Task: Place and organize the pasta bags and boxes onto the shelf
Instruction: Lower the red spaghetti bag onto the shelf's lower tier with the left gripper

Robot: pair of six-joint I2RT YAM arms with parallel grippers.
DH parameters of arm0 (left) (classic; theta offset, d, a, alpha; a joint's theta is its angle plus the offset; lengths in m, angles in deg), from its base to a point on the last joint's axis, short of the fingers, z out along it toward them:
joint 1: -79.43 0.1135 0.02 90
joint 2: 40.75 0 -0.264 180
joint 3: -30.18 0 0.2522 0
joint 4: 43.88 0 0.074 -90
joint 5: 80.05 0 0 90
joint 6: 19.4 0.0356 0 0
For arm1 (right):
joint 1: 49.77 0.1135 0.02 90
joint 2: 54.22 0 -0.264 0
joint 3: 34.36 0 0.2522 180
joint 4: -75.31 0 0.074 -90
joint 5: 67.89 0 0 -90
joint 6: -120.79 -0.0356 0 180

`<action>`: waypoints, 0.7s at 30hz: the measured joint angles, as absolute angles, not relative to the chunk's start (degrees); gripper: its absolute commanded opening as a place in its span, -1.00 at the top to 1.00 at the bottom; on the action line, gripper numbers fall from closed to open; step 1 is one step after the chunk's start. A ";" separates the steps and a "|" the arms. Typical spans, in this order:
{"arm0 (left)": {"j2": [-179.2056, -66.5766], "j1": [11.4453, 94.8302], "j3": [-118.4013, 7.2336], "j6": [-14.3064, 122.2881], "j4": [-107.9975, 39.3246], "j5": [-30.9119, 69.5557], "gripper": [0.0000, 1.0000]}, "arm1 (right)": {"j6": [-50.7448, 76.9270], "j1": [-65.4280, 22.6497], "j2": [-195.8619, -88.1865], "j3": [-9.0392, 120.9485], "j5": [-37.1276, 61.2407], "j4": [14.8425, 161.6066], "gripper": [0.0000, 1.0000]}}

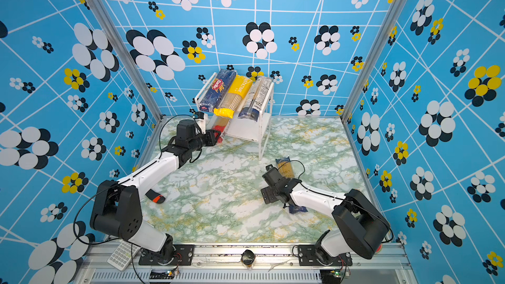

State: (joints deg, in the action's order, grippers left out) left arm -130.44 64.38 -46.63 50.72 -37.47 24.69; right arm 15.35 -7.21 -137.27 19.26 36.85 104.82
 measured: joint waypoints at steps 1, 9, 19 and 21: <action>-130.44 64.38 -46.63 50.76 -37.97 24.67 0.33 | 15.35 -7.21 -137.27 19.26 36.85 104.80 -0.99; -130.44 64.38 -46.61 51.00 -40.68 24.72 0.21 | 15.35 -7.21 -137.27 19.26 36.85 104.71 -0.99; -128.43 64.38 -42.48 52.01 -44.75 24.65 -0.07 | 15.35 -7.21 -137.27 19.26 36.85 104.71 -0.98; -127.44 64.38 -41.03 52.27 -45.19 24.65 -0.14 | 15.35 -7.21 -137.27 19.26 36.85 104.71 -0.99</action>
State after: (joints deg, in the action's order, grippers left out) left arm -127.44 64.38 -41.03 52.27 -45.19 24.65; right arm 15.35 -7.21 -137.27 19.26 36.85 104.71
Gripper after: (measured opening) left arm 0.543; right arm 0.992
